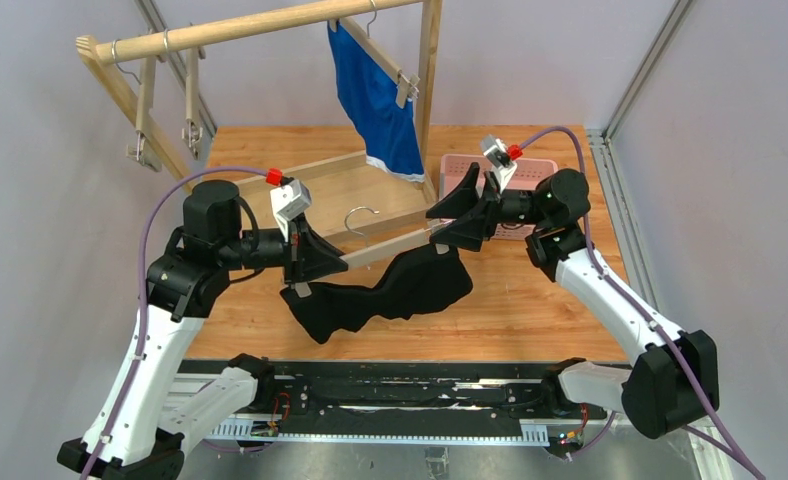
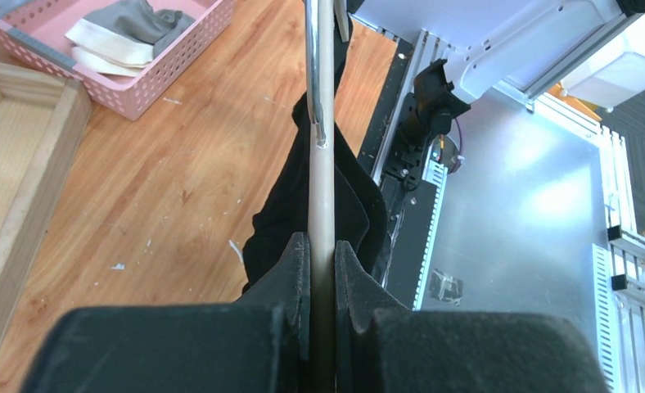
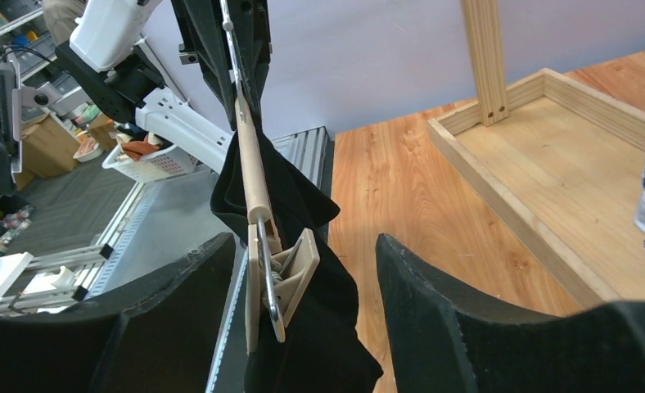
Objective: Remove the underwear clipped to the hanger
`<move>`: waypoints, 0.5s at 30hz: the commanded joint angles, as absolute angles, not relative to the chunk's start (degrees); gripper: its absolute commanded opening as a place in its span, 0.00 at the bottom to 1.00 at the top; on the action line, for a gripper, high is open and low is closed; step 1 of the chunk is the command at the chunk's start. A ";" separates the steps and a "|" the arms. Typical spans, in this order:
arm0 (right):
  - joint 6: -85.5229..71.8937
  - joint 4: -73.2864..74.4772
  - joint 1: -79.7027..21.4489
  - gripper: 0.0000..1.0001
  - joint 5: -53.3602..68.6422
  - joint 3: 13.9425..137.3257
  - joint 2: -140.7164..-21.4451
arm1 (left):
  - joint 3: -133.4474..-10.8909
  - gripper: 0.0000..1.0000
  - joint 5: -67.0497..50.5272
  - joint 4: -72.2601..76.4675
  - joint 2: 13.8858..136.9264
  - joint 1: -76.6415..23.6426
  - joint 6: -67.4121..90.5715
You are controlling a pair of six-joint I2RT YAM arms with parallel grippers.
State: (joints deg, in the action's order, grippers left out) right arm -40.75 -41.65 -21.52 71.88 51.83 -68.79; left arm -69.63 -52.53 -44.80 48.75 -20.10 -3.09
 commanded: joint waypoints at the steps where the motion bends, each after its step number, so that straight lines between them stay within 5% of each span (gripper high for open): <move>1: -42.33 -45.35 -23.17 0.69 72.00 51.01 -69.45 | -69.64 0.00 -54.49 -40.60 48.86 -20.65 -1.68; 6: -42.78 -46.05 -23.29 0.50 71.25 51.14 -69.63 | -69.39 0.00 -54.38 -40.51 48.78 -20.65 -1.76; 11: -44.16 -47.58 -23.37 0.64 70.05 51.36 -69.95 | -68.19 0.00 -54.36 -40.45 48.57 -20.74 -1.67; 15: -47.29 -51.85 -23.50 0.62 70.51 51.22 -70.65 | -67.56 0.00 -53.79 -40.50 48.44 -20.72 -1.63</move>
